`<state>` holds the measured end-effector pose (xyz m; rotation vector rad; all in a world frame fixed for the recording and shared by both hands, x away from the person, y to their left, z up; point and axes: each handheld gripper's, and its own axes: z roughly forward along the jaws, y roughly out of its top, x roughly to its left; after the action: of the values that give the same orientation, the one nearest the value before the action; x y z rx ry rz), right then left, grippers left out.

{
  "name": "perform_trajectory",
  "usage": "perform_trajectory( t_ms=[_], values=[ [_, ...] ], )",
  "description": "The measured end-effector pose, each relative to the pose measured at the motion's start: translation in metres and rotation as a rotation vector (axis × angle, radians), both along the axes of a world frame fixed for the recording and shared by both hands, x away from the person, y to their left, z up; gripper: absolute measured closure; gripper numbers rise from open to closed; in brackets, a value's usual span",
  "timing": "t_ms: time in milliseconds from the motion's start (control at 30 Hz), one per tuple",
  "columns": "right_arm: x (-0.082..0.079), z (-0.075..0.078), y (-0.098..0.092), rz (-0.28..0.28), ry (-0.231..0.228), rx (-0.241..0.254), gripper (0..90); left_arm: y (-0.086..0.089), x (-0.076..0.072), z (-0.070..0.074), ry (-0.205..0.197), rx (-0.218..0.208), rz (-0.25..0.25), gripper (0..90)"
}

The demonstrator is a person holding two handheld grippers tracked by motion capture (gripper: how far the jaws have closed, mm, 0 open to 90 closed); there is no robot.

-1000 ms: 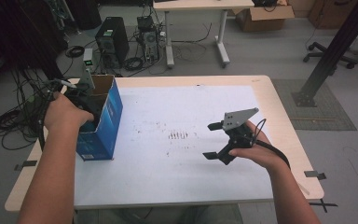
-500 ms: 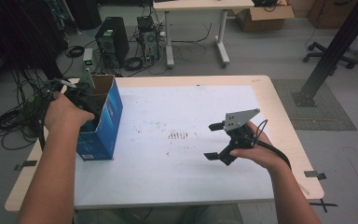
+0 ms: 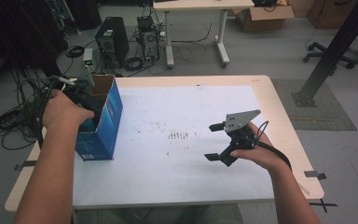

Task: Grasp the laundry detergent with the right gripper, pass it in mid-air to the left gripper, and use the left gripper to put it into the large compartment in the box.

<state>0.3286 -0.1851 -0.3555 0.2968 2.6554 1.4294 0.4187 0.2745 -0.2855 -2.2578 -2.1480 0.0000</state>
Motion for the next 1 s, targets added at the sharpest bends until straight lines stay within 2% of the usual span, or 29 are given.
perform_trajectory(
  t_ms=[67, 267, 467, 500, 600, 733, 1000],
  values=[
    [0.0, 0.0, -0.001, 0.0, -0.001, 0.002, 0.7, 0.0, -0.001, 0.003, -0.004, 0.011, 0.002, 28.9],
    [-0.002, 0.001, -0.002, 0.004, -0.005, 0.005, 0.7, 0.001, -0.004, 0.012, -0.019, 0.005, 0.004, 23.1],
    [-0.003, 0.004, -0.001, 0.012, -0.009, 0.007, 0.8, 0.0, -0.008, 0.019, -0.019, 0.018, 0.005, 17.4],
    [-0.003, 0.004, -0.001, 0.014, -0.011, 0.006, 0.7, 0.0, -0.009, 0.021, -0.02, 0.02, 0.001, 14.3],
    [-0.004, 0.005, 0.0, 0.017, -0.011, 0.008, 0.8, -0.003, -0.011, 0.027, -0.035, 0.015, -0.009, 13.0],
    [-0.005, 0.007, 0.0, 0.021, -0.015, 0.005, 0.7, -0.007, -0.014, 0.035, -0.038, 0.029, -0.032, 8.5],
    [-0.009, 0.012, 0.0, 0.028, -0.024, 0.005, 0.7, -0.013, -0.02, 0.049, -0.047, 0.046, -0.057, 4.6]
  ],
)
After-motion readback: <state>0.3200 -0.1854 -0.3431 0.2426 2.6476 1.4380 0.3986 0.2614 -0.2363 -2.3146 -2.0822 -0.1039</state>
